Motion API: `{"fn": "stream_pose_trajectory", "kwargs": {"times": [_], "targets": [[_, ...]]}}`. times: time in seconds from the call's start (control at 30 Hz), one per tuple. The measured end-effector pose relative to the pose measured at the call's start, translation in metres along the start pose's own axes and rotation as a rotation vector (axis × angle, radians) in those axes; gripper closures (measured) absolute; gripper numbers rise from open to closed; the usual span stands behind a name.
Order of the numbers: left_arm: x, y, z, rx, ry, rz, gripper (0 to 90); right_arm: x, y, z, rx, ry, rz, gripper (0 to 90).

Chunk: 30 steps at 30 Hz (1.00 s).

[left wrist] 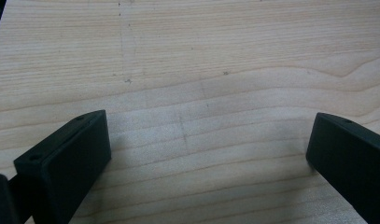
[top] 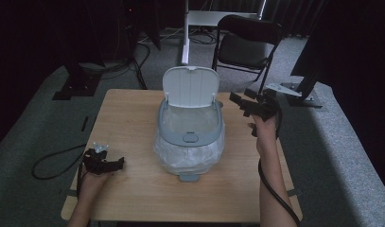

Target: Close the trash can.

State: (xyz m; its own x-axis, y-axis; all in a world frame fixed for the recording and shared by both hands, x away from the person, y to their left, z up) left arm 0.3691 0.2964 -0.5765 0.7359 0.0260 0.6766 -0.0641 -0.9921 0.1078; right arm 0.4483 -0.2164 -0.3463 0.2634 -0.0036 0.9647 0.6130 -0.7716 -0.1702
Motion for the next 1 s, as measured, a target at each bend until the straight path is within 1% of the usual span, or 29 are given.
{"fn": "stream_pose_trajectory", "kwargs": {"times": [0.03, 0.1, 0.17, 0.23, 0.27, 0.33, 0.43, 0.47, 0.57, 0.63, 0.67, 0.73, 0.83, 0.9, 0.93, 0.97, 1.0], "targets": [[0.0, 0.0, 0.0, 0.0, 0.0, 0.0, 0.7, 0.001, 0.003, 0.001, -0.005, 0.002, 0.012, 14.5], [0.0, 0.0, 0.0, 0.0, 0.0, 0.0, 0.7, 0.003, 0.008, 0.003, -0.001, 0.011, 0.034, 14.4], [0.0, 0.0, 0.0, -0.002, -0.001, 0.002, 0.7, 0.005, 0.013, 0.006, -0.005, 0.019, 0.043, 14.4], [0.0, 0.0, 0.0, -0.002, 0.0, 0.002, 0.7, 0.007, 0.017, 0.011, -0.022, 0.007, 0.052, 14.5], [0.0, 0.0, 0.0, -0.002, 0.0, 0.002, 0.6, 0.007, 0.017, 0.011, -0.022, 0.007, 0.052, 14.5], [0.0, 0.0, 0.0, -0.002, 0.0, 0.002, 0.7, 0.009, 0.021, 0.019, -0.021, -0.01, 0.056, 14.5], [0.0, 0.0, 0.0, -0.002, -0.001, 0.002, 0.7, 0.015, 0.024, 0.028, -0.017, -0.022, 0.057, 14.4], [0.0, 0.0, 0.0, -0.002, 0.0, 0.002, 0.7, 0.022, 0.025, 0.034, -0.016, -0.028, 0.056, 14.4], [0.0, 0.0, 0.0, -0.002, 0.0, 0.002, 0.6, 0.027, 0.025, 0.038, -0.004, -0.028, 0.06, 14.5], [0.0, 0.0, 0.0, -0.002, 0.0, 0.002, 0.7, 0.032, 0.025, 0.044, -0.011, -0.039, 0.049, 14.5], [0.0, 0.0, 0.0, -0.002, 0.0, 0.002, 0.7, 0.036, 0.025, 0.05, 0.0, -0.055, 0.054, 14.4], [0.0, 0.0, 0.0, -0.002, 0.0, 0.002, 0.7, 0.037, 0.025, 0.052, 0.003, -0.058, 0.057, 14.5], [0.0, 0.0, 0.0, -0.002, 0.0, 0.002, 0.7, 0.043, 0.021, 0.06, 0.027, -0.052, 0.065, 14.5], [0.0, 0.0, 0.0, -0.002, 0.0, 0.002, 0.7, 0.044, 0.02, 0.062, 0.035, -0.049, 0.07, 14.5], [0.0, 0.0, 0.0, -0.002, 0.0, 0.002, 0.7, 0.047, 0.018, 0.065, 0.053, -0.054, 0.078, 14.5], [0.0, 0.0, 0.0, -0.002, 0.0, 0.002, 0.7, 0.047, 0.018, 0.065, 0.053, -0.054, 0.078, 14.5], [0.0, 0.0, 0.0, -0.002, 0.0, 0.002, 0.7, 0.049, 0.015, 0.066, 0.066, -0.05, 0.08, 14.5]]}}
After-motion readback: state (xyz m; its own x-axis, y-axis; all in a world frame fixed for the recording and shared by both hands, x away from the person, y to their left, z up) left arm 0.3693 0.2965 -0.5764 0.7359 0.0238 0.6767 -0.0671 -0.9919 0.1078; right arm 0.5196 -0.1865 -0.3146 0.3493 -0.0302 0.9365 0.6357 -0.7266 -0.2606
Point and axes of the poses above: each handheld gripper's, and its own axes: z roughly forward along the jaws, x roughly out of its top, y roughly to its right, the point moved 4 cm from there along z, roughly forward along the jaws, and after that the axes turned 10 degrees about -z, right-handed, at the moved point
